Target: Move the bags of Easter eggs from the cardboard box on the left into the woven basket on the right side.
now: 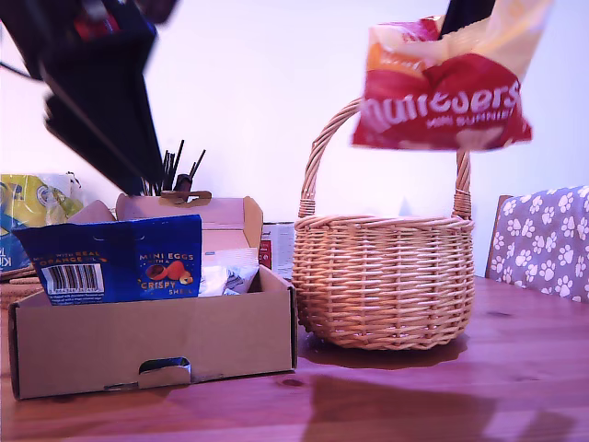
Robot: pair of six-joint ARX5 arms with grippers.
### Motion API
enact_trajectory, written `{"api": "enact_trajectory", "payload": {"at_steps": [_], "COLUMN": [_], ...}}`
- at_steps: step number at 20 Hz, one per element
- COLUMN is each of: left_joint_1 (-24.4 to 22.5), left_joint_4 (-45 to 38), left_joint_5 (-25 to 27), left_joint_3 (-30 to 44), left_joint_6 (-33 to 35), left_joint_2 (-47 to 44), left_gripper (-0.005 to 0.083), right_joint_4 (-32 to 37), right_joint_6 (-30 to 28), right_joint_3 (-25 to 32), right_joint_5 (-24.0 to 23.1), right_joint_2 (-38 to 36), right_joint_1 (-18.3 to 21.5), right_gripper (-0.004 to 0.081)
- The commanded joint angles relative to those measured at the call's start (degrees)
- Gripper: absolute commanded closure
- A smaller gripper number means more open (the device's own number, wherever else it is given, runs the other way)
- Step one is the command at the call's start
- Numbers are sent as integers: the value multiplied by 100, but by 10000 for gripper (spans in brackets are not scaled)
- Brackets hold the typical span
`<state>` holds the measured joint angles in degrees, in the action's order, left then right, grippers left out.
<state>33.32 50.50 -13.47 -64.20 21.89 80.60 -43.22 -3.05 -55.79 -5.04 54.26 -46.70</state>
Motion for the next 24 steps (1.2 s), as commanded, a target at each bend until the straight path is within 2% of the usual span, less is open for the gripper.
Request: {"api": "enact_trajectory", "payload": {"at_steps": [1,7,12,17,18,19,22,24], "left_joint_1": [7,-28,-105,-348,-393,-435,-494,-494], "left_joint_4": [-76,-472,-979,-1005,-997,-992,-1010,-1036], "left_joint_5": [-28,243,946,988,942,925,789,793], "left_joint_3": [168,168,168,168,168,168,168,168], "left_joint_6": [70,107,216,223,221,219,221,247], "left_joint_2": [291,970,1123,1123,1126,1130,1134,1139], "left_gripper": [61,61,61,61,62,62,62,62], "right_joint_4": [297,1495,2544,3051,3167,3239,3346,3440], "right_joint_6": [-4,-181,-730,-1034,-1038,-1038,-1071,-977], "right_joint_3": [-133,-133,-138,-356,-396,-435,-509,-579], "right_joint_5": [4,254,256,254,254,256,557,551], "right_joint_2": [35,680,1770,2726,2839,2942,3056,3051], "right_joint_1": [162,675,1169,1738,1816,1871,1912,1891], "right_gripper": [783,783,783,783,763,700,416,345]}}
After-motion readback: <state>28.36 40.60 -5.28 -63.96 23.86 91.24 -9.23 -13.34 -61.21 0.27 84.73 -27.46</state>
